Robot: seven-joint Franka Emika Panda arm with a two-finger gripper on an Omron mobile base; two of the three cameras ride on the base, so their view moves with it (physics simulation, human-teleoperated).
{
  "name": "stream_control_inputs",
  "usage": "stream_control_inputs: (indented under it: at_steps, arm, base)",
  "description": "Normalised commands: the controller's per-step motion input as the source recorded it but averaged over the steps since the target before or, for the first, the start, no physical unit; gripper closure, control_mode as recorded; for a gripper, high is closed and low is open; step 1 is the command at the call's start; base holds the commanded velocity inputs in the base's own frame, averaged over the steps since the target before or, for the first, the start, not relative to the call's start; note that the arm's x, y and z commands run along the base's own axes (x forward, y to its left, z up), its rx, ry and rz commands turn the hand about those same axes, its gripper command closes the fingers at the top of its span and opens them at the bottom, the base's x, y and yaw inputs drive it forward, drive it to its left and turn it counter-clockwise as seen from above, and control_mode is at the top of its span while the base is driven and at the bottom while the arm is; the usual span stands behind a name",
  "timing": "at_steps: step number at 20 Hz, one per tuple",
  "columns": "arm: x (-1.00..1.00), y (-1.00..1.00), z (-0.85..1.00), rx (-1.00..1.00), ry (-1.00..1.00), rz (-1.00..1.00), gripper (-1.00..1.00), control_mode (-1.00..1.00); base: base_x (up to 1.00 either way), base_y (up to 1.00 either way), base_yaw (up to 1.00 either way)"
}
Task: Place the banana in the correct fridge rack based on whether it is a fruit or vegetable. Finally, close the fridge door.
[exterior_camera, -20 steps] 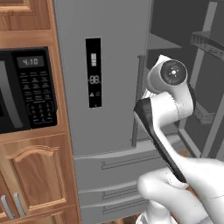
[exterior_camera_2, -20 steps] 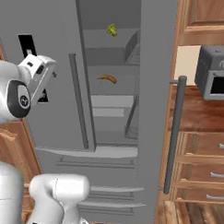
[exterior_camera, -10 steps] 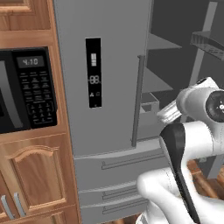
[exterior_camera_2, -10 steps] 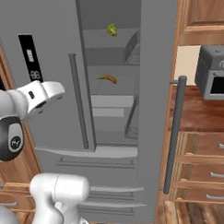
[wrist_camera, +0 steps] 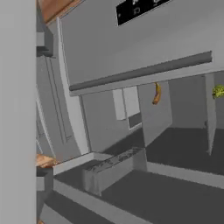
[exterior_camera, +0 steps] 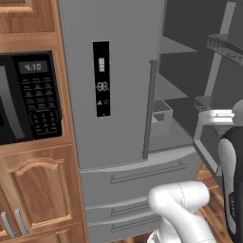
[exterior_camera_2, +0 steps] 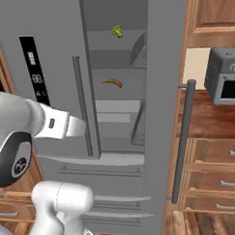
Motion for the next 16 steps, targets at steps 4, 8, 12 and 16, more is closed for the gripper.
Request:
stream_control_inputs:
  at_steps: [4,8,12,16]
  arm:
    - [-0.2,-0.81,0.0,0.63,0.0,0.0,-1.0,-1.0]
    - [-0.28,-0.84,-0.01,0.46,0.0,-0.05,-1.0,-1.0]
    - [-0.35,-0.59,-0.23,0.25,-0.03,-0.06,-1.0,-1.0]
    - [-0.08,-0.5,-0.26,0.12,-0.01,-0.07,-1.0,-1.0]
  base:
    - [0.0,0.0,0.0]
    - [0.0,0.0,0.0]
    - [0.0,0.0,0.0]
    - [0.0,0.0,0.0]
